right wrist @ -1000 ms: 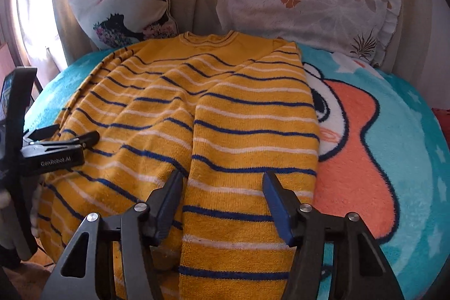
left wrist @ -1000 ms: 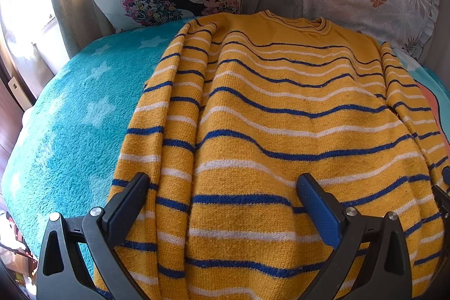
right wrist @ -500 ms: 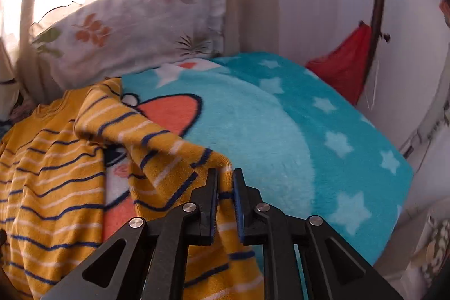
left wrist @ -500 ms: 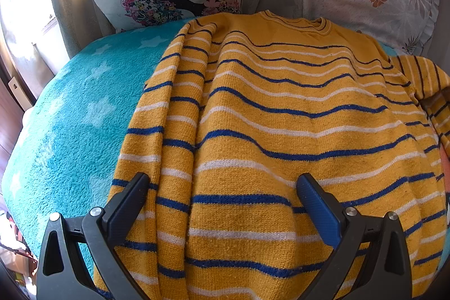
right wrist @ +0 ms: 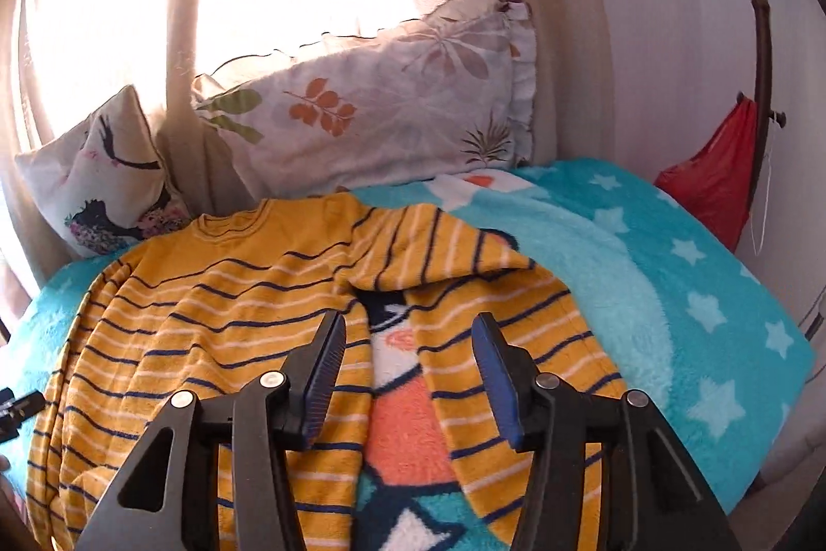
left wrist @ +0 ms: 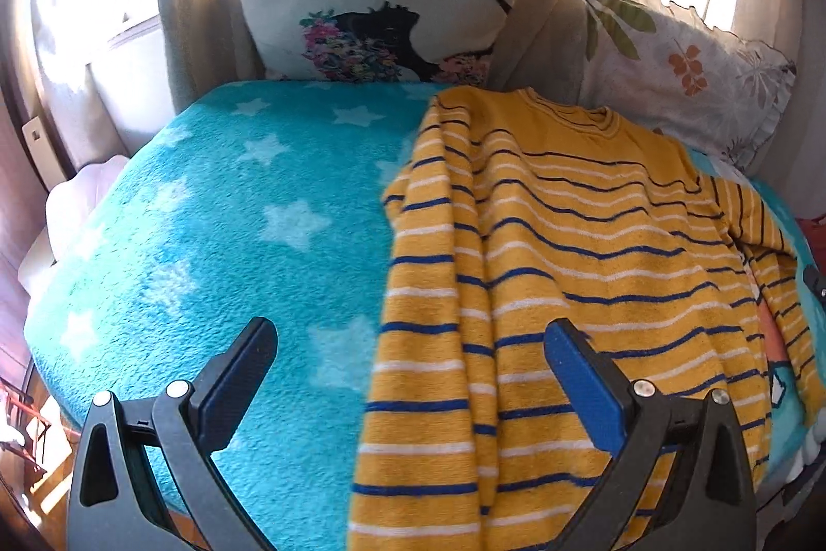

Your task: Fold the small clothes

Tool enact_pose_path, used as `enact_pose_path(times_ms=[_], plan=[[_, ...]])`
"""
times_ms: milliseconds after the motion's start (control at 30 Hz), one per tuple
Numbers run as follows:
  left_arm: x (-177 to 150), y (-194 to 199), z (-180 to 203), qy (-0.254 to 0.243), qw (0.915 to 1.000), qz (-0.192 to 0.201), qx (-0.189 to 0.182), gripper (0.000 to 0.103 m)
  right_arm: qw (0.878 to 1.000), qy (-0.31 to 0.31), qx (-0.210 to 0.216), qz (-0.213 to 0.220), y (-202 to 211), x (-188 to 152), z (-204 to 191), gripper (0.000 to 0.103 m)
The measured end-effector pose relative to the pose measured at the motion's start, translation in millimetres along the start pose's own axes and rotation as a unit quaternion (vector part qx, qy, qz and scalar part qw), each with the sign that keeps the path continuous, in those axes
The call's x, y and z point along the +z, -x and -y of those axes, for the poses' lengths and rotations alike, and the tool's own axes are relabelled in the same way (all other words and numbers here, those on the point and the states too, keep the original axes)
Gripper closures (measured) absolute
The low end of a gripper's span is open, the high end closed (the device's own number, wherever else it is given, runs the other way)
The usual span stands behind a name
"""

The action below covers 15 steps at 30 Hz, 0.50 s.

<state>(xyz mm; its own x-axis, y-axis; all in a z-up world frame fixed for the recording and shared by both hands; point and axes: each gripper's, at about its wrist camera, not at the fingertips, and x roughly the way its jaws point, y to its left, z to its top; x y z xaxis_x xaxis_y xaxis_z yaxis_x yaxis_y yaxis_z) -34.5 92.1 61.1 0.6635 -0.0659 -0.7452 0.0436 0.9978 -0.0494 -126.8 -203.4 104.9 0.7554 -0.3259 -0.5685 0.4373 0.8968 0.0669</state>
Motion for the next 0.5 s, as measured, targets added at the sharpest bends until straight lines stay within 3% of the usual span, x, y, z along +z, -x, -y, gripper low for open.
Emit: enact_pose_path(times_ms=[200,233,267,333,367,467,500], plan=[[-12,-31,-16,0.014,0.9978,-0.063,-0.019,0.001,0.997,0.019,0.046,-0.052,-21,-17,-31,0.047],[-15,-35,-13,0.01,0.997,-0.071,-0.028,0.012,0.997,0.023,0.048,-0.055,-23,-20,-33,0.047],[-17,-40,-9,0.004,0.9959,-0.083,-0.036,0.041,0.997,0.028,0.048,-0.058,-23,-22,-36,0.047],[-19,-45,-7,0.009,0.9931,-0.099,-0.062,0.077,0.997,0.034,0.045,-0.06,-24,-25,-40,0.047],[-16,-44,-10,0.017,0.9934,-0.099,-0.056,0.092,0.997,0.036,0.041,-0.061,-24,-26,-40,0.047],[-4,-41,-35,0.057,0.9921,-0.091,-0.065,0.096,0.997,0.038,0.033,-0.063,-25,-27,-40,0.047],[1,-39,-47,0.071,0.9927,-0.083,-0.049,0.096,0.997,0.037,0.03,-0.064,-26,-27,-39,0.047]])
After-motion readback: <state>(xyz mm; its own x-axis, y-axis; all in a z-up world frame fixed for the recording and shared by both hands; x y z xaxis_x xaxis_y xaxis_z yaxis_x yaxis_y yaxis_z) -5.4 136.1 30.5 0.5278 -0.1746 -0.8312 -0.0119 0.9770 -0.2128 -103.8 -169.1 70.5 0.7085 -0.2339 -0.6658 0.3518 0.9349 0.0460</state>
